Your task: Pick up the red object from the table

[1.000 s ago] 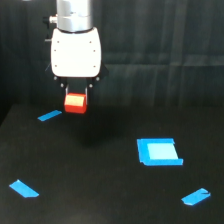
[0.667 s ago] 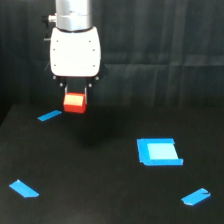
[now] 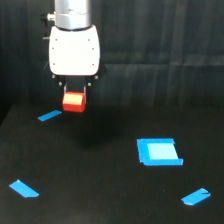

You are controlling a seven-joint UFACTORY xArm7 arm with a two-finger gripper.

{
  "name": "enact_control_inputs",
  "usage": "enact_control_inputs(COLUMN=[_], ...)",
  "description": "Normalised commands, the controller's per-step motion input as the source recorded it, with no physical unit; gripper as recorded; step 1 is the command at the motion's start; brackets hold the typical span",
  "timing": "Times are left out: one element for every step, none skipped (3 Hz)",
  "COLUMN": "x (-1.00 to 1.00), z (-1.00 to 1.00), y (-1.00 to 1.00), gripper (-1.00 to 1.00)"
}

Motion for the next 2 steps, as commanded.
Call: enact_control_inputs(x=[-0.08, -0.03], z=[0.13, 0.10], y=[-0.11, -0.07], gripper=[-1.00, -0.97])
